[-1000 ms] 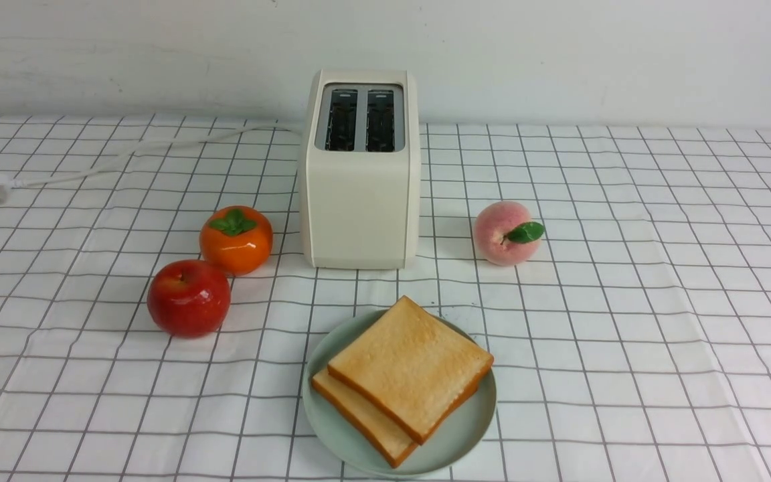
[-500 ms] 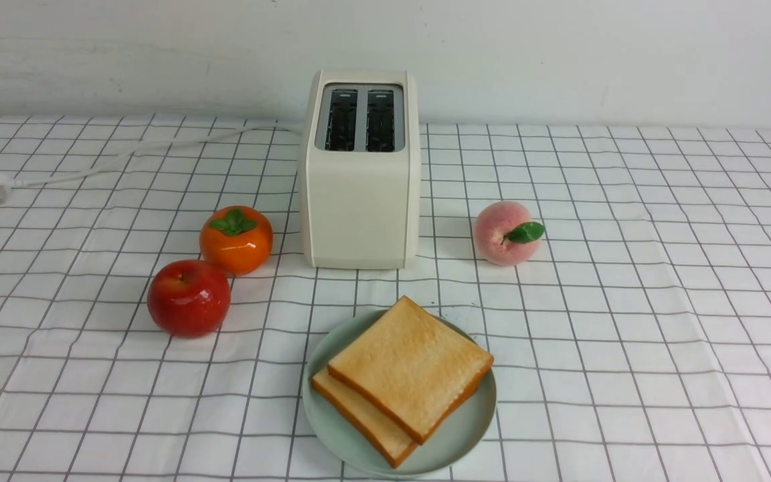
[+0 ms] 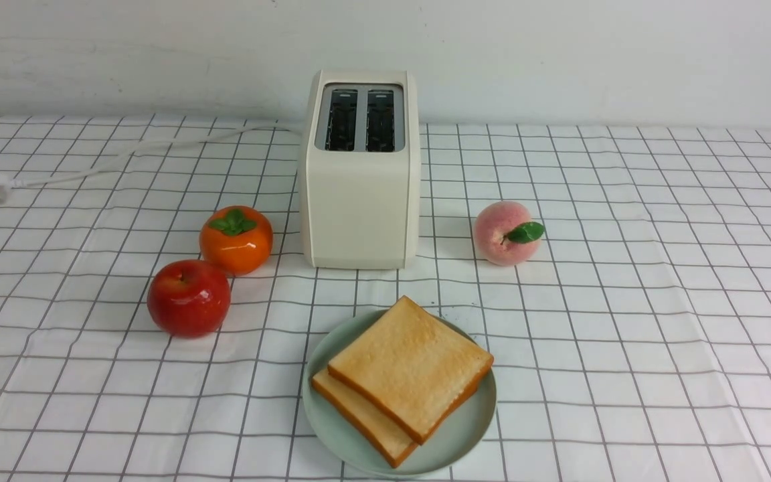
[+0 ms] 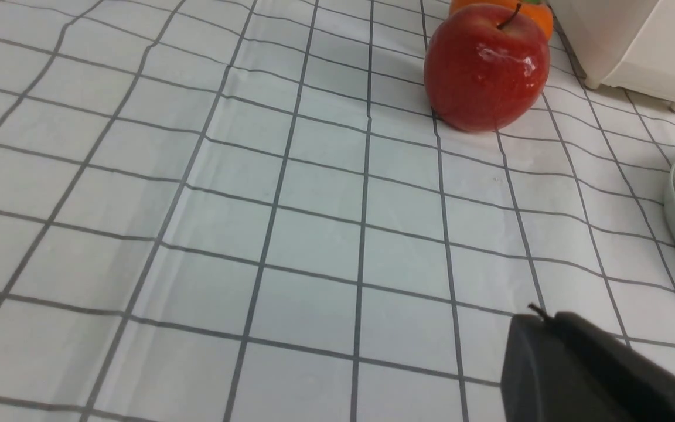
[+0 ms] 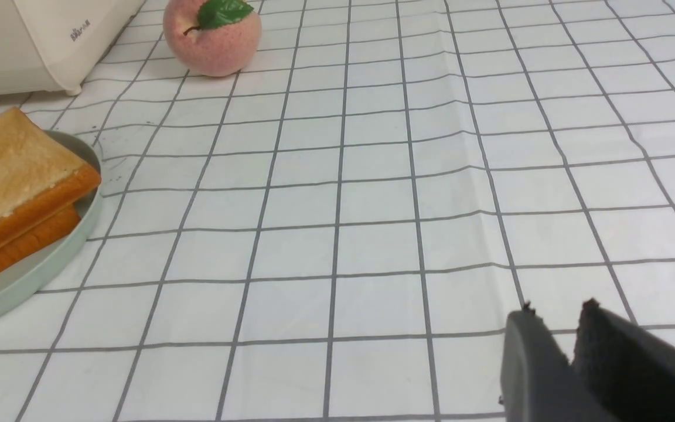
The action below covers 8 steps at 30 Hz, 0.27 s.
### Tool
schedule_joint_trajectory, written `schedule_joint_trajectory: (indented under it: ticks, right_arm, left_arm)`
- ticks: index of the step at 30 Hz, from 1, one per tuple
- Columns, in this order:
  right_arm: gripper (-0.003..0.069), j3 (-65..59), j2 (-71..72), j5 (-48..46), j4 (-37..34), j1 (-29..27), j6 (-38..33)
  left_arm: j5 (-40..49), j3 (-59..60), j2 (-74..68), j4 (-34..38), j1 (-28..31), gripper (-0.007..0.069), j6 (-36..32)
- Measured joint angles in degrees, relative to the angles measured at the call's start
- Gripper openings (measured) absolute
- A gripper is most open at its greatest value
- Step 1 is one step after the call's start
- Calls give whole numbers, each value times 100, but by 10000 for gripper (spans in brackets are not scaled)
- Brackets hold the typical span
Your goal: Take toasted bread from bread machine on white checkered table place on plate.
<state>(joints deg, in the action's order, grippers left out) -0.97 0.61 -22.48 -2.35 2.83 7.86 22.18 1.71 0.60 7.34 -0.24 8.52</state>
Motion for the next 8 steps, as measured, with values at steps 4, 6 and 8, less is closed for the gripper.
schedule_joint_trajectory:
  ticks: [4,6,8]
  right_arm:
    - [129,0,0,0,0,0,0]
    - [129,0,0,0,0,0,0]
    - [131,0,0,0,0,0,0]
  left_arm:
    - [0,0,0,0,0,15,0]
    - [0,0,0,0,0,16,0]
    - [0,0,0,0,0,17,0]
